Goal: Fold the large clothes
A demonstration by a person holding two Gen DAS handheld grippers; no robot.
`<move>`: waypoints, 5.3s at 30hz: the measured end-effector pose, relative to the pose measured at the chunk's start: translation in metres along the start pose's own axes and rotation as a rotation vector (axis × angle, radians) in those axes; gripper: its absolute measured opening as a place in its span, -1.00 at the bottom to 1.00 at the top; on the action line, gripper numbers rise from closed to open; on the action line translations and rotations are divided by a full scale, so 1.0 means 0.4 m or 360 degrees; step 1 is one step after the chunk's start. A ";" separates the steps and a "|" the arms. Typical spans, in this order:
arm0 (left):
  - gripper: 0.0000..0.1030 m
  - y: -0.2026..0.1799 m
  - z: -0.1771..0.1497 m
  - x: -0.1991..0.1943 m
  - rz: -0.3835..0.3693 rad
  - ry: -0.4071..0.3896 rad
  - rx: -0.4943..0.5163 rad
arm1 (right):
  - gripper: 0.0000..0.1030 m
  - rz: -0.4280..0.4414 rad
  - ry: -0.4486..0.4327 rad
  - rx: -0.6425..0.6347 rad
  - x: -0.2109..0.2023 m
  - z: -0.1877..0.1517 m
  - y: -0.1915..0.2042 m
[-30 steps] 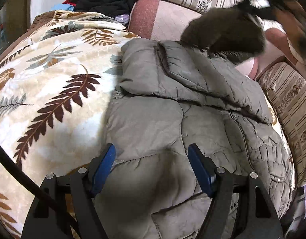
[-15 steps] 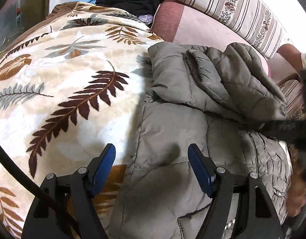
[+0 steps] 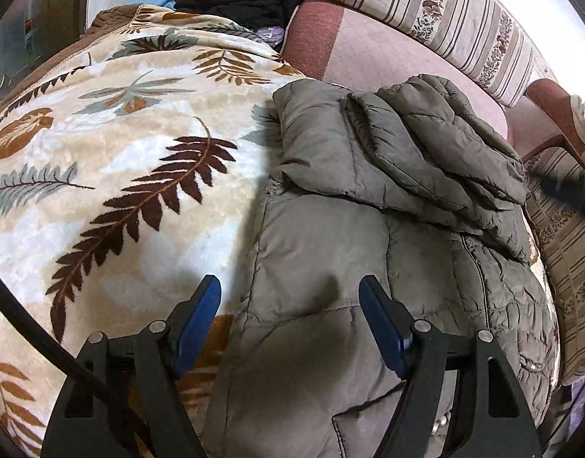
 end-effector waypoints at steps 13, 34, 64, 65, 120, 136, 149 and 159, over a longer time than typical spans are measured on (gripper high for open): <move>0.43 -0.013 0.001 0.008 0.0015 0.0016 0.0035 | 0.27 0.0075 0.0599 0.0112 0.337 -0.070 -0.069; 0.43 -0.003 -0.009 0.024 0.0016 0.0059 0.0008 | 0.33 -0.0012 0.0064 0.0077 0.107 0.168 0.002; 0.43 -0.005 -0.011 0.048 0.0046 0.0103 0.0027 | 0.52 -0.0217 0.0126 0.0269 0.244 0.043 -0.109; 0.43 -0.005 -0.011 0.047 0.0042 0.0105 0.0025 | 0.52 -0.0203 0.0070 0.0266 0.219 0.051 -0.092; 0.43 -0.239 -0.264 -0.237 0.0370 -0.0040 0.0160 | 0.62 -0.0042 0.0023 0.0611 -0.080 -0.562 -0.605; 0.43 -0.338 -0.308 -0.243 0.0428 -0.0045 0.0326 | 0.64 -0.0102 -0.0018 0.0438 -0.085 -0.584 -0.554; 0.43 -0.300 -0.319 -0.221 0.0354 -0.0032 0.0317 | 0.64 -0.0118 0.0035 0.0277 -0.073 -0.565 -0.439; 0.43 -0.266 -0.328 -0.195 0.0357 0.0022 0.0262 | 0.65 -0.0166 0.0050 0.0190 -0.066 -0.559 -0.396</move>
Point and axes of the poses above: each gripper's, at about its wrist camera, not at the fingertips, and x roughly the way its jaws point, y to its left, z to its top, the point moved 10 cm from there along x, roughly the way its jaws point, and after that the axes turned 14 degrees about y, right-handed, at the moved point
